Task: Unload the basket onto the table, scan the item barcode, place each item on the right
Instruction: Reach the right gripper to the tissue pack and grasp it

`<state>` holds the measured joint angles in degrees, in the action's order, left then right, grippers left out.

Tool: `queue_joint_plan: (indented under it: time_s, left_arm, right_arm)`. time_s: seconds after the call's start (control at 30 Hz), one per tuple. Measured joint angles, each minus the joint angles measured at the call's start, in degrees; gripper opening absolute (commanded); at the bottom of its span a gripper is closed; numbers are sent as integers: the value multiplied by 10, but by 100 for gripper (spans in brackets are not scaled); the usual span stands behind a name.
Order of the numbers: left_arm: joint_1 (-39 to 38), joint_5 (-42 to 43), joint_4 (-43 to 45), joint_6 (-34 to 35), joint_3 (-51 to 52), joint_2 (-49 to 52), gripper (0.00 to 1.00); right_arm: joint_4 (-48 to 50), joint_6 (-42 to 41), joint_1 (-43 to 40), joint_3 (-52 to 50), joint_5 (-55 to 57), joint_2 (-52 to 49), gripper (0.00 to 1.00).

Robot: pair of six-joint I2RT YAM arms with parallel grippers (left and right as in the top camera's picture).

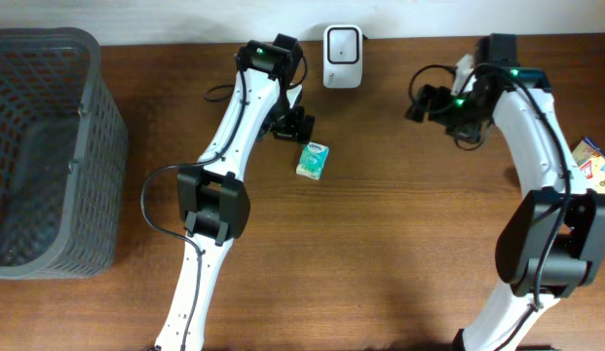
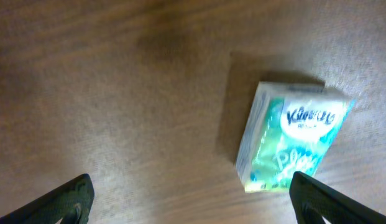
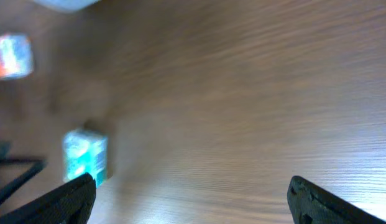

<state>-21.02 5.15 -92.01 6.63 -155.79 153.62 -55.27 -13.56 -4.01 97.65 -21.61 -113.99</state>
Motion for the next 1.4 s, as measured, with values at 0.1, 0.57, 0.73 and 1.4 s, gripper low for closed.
queue_joint_plan:
  time_s: [0.1,0.57,0.73,1.4]
  left_arm:
    - [5,0,5,5,0,0,99]
    - [56,1,7,22,1,0,99]
    - [58,-1,7,22,1,0,99]
    - [57,-12,3,22,1,0,99]
  right_arm:
    - [3,-3,37,-18,-27,0,71]
    - [338,-199,219,-233,-44,-6,53]
    - [365,-247,271,-235,-1,-6,50]
    - [374,-288,278,-236,69,-34,7]
